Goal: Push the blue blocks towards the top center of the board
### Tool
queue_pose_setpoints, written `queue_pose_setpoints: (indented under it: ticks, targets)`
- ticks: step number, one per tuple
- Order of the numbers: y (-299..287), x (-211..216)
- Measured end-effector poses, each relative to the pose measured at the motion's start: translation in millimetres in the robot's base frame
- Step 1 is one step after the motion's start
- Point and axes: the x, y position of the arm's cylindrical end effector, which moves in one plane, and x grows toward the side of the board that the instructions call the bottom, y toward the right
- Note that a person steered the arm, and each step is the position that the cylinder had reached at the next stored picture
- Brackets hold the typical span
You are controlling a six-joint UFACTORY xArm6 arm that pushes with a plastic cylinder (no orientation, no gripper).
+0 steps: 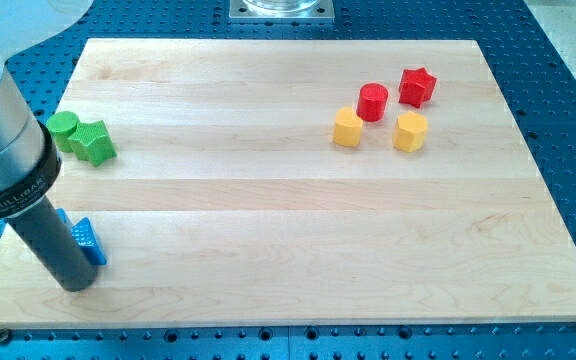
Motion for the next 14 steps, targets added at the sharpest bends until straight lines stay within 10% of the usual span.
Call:
queue_pose_setpoints:
  ticks: [2,5,14]
  targets:
    - [-99,25]
    - [-82,-60]
    - [85,-13]
